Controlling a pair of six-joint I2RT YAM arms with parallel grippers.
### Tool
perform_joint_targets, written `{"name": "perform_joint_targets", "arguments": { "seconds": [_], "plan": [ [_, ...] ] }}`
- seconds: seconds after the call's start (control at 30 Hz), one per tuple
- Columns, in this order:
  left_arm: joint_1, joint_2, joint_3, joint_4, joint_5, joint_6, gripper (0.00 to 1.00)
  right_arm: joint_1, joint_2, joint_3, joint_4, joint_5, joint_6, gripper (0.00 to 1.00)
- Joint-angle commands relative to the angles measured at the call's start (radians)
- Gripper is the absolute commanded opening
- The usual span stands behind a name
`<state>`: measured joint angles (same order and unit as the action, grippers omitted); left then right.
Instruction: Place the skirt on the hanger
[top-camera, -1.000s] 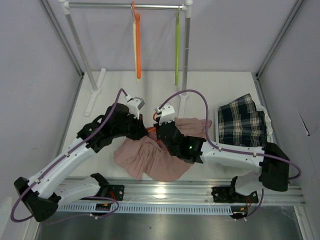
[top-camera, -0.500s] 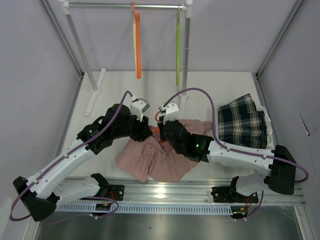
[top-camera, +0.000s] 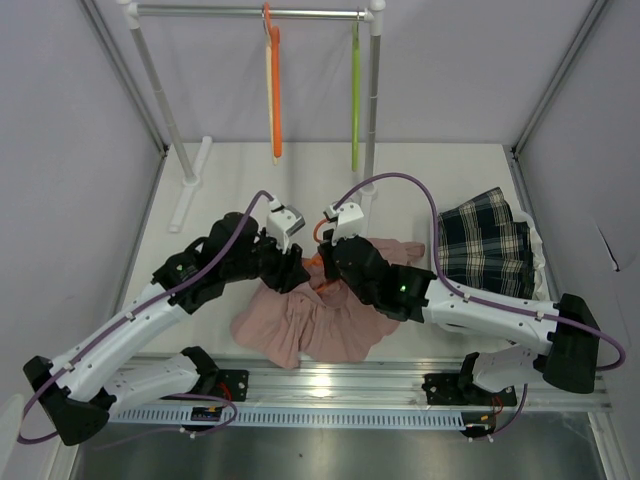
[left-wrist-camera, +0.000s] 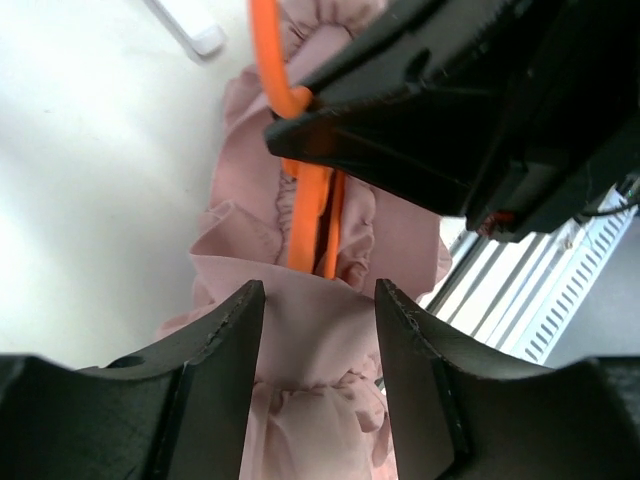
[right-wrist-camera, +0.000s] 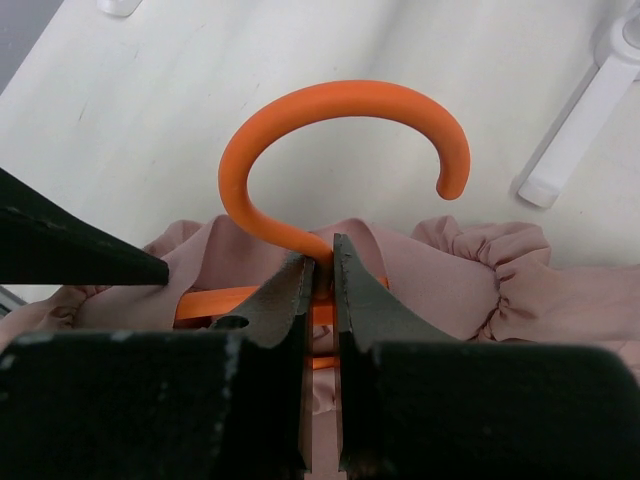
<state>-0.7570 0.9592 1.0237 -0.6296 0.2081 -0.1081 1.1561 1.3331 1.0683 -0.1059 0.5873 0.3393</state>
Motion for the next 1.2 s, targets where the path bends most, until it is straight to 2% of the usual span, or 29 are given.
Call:
{"name": "perform_joint_targets", "arguments": {
  "seconds": [0.0,0.17,0.27,0.3,0.47,0.5,0.67,0.7,0.73,0.8,0.83,0.93,1.03,1.17],
  "plan": [
    [-0.013,-0.013,-0.027,0.047,0.057,0.035,0.55,-0.006,-0.040,0.058,0.034,-0.010,0.010,0.00],
    [-0.018,0.004,-0.037,0.053,0.022,0.035,0.53,-0.006,-0.052,0.062,0.032,-0.029,0.012,0.00],
    [-0.018,0.004,-0.042,0.067,0.013,0.033,0.47,-0.006,-0.060,0.062,0.025,-0.033,0.017,0.00],
    [-0.019,0.003,-0.045,0.074,0.010,0.030,0.37,-0.006,-0.063,0.061,0.026,-0.034,0.015,0.00],
    [-0.019,0.018,-0.048,0.085,0.011,0.028,0.10,-0.006,-0.077,0.062,0.018,-0.040,0.021,0.00],
    [-0.019,0.018,-0.050,0.090,0.013,0.025,0.01,-0.007,-0.078,0.062,0.015,-0.037,0.021,0.00],
    [-0.021,-0.010,-0.065,0.114,0.011,0.016,0.00,-0.013,-0.083,0.064,-0.006,-0.026,0.021,0.00],
    [-0.021,-0.017,-0.070,0.120,0.007,0.013,0.00,-0.016,-0.083,0.064,-0.012,-0.024,0.021,0.03],
    [-0.021,-0.031,-0.071,0.123,0.007,0.012,0.00,-0.018,-0.084,0.067,-0.017,-0.015,0.021,0.17],
    [-0.021,-0.042,-0.074,0.125,0.004,0.007,0.00,-0.029,-0.089,0.065,-0.037,-0.003,0.007,0.35],
    [-0.021,-0.045,-0.077,0.123,0.005,0.005,0.00,-0.035,-0.098,0.064,-0.041,0.003,0.004,0.49],
    [-0.021,-0.054,-0.079,0.120,0.004,0.004,0.00,-0.067,-0.121,0.058,-0.061,-0.003,0.006,0.58],
    [-0.021,-0.059,-0.088,0.123,0.001,-0.001,0.00,-0.088,-0.153,0.042,-0.063,-0.029,0.009,0.59],
    [-0.021,-0.073,-0.094,0.133,-0.019,-0.013,0.00,-0.090,-0.172,0.024,-0.097,-0.038,0.023,0.52]
  ]
}}
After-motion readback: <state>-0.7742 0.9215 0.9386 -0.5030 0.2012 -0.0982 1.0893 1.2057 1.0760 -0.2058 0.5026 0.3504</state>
